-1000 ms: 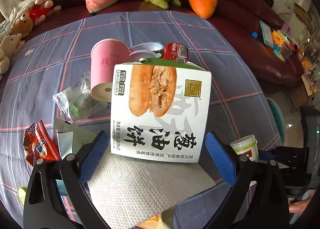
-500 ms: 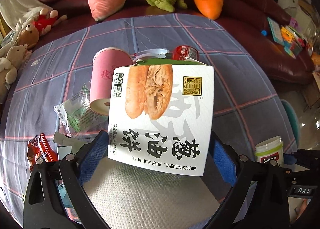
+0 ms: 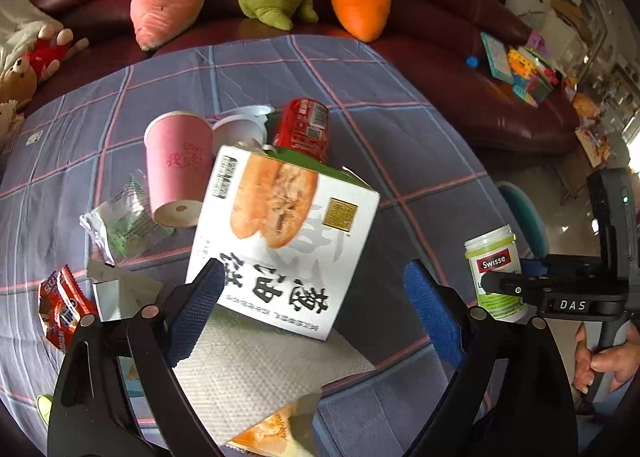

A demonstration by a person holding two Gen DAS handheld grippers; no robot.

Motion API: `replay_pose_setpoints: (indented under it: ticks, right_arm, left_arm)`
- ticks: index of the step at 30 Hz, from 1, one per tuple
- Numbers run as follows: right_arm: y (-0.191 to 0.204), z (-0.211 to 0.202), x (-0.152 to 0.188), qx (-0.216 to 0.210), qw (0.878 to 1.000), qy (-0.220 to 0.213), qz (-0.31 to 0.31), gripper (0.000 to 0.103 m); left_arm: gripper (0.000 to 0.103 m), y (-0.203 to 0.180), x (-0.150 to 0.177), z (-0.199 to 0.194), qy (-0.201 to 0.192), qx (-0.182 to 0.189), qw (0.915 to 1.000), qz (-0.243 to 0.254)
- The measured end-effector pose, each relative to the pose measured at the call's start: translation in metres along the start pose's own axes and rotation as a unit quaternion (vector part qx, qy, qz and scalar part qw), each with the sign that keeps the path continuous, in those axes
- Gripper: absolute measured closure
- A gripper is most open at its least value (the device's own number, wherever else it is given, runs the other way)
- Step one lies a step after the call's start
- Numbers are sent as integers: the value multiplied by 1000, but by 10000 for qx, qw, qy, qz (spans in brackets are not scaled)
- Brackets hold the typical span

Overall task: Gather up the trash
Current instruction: 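Grasp the bread box with the left gripper while the right holds the Swisse bottle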

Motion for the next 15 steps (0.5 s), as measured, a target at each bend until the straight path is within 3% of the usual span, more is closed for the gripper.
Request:
replay_pose_setpoints:
  ticks: [3, 7, 15]
  right_arm:
    - [9, -2, -7, -59, 10000, 1, -63, 54]
    - [46, -10, -27, -267, 9991, -99, -313, 54]
    - [156, -17, -77, -526, 9912, -343, -1169, 54]
  left_arm:
    - [12, 30, -6, -12, -174, -239, 9994, -183]
    - [12, 69, -2, -5, -70, -474, 9977, -485]
    - [12, 90, 18, 6, 163, -376, 9976, -561]
Point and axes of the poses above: each gripper's, at about its wrist camera, not at the fingertips, and z roughly the way its jaws point, y to its left, x to its underside, the point moved 10 cm from there along z, roughly the way its jaws point
